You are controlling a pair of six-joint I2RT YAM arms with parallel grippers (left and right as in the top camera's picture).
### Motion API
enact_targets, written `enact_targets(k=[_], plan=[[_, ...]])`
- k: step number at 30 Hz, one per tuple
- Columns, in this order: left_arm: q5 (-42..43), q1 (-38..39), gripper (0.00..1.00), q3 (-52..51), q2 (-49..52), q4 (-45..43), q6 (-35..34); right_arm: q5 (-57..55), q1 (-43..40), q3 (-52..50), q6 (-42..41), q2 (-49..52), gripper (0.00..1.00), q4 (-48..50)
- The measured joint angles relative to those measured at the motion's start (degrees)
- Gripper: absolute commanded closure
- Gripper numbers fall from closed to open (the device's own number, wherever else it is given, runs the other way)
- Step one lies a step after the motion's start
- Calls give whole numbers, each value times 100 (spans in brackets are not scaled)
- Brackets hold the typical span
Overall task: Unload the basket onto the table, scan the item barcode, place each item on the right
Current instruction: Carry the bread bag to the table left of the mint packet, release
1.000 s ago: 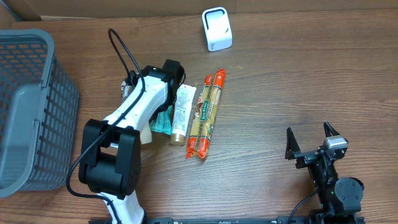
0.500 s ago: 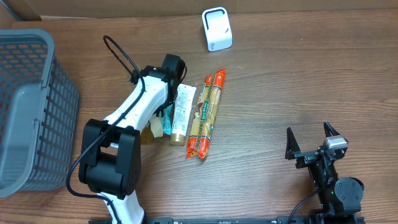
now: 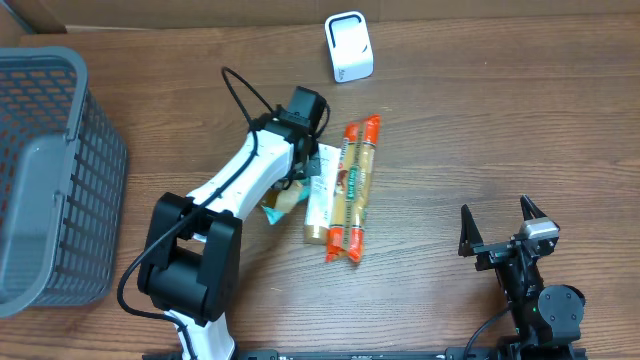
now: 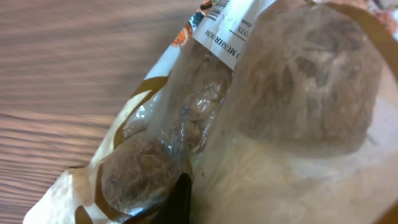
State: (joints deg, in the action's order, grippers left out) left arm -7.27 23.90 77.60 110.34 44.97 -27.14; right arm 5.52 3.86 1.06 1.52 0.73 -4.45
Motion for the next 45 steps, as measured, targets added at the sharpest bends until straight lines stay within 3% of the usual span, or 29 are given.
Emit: enact_targets(k=[8, 16, 21, 24, 28, 30, 36, 45], plan=[[212, 291, 96, 11, 0, 179, -249, 0, 0, 0, 0, 0, 0, -2], [-1375, -151, 96, 476, 0, 1808, -612, 0, 0, 0, 0, 0, 0, 0], [-1751, -643, 96, 546, 0, 1814, -986, 0, 0, 0, -2, 0, 0, -2], [-1589, -730, 85, 463, 0, 1554, -1069, 0, 0, 0, 0, 0, 0, 0], [-1237, -702, 57, 212, 2, 1397, -1139, 2, 0, 0, 0, 0, 0, -4], [-1082, -702, 0, 170, 4, 1394, -1003, 0, 0, 0, 0, 0, 0, -4], [-962, -704, 1, 374, 4, 1969, -870, 0, 0, 0, 0, 0, 0, -4], [-748, -702, 0, 2861, -334, 3077, -634, 0, 0, 0, -2, 0, 0, 0]])
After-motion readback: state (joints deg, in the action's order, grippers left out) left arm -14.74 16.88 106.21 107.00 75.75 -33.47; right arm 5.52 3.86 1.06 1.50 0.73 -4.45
